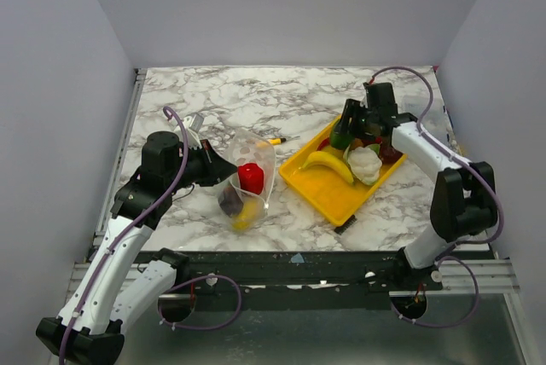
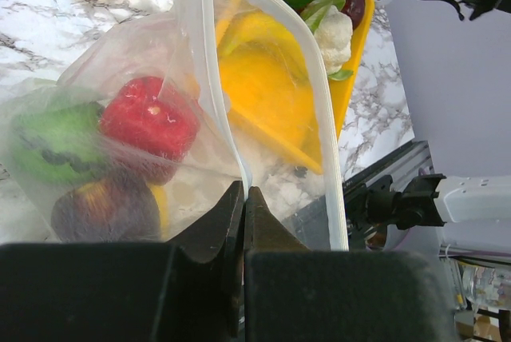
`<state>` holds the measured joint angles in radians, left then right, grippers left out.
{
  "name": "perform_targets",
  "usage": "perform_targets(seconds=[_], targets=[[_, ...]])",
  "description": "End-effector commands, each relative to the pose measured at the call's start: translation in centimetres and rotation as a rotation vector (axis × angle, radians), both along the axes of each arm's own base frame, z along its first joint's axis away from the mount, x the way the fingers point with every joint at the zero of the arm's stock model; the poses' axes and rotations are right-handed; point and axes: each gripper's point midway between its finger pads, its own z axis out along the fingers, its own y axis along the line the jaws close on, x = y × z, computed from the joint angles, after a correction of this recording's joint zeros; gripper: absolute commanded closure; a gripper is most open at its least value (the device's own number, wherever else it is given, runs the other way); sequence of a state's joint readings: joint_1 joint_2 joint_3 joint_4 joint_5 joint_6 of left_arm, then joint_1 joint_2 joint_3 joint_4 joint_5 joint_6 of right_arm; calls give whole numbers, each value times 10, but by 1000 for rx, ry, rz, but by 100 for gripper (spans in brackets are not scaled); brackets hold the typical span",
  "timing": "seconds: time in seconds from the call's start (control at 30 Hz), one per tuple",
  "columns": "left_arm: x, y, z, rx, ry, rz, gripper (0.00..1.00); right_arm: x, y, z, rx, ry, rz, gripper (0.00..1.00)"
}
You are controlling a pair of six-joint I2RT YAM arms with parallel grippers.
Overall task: Place the food in the zip-top bag and seal the zipper
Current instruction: Pick up the fake vegetable from the bin.
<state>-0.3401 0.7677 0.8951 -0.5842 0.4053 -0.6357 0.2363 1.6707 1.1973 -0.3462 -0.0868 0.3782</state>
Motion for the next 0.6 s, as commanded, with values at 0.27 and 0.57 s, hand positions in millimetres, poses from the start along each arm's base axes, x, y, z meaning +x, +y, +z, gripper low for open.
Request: perform_targets(seconds=[0.27, 0.57], targets=[[-3, -3, 10, -31, -22, -27, 100, -55, -5, 74, 162, -182, -78, 91], [-1, -5, 11, -41, -15, -23, 100, -94, 62, 132, 435, -248, 73, 99]])
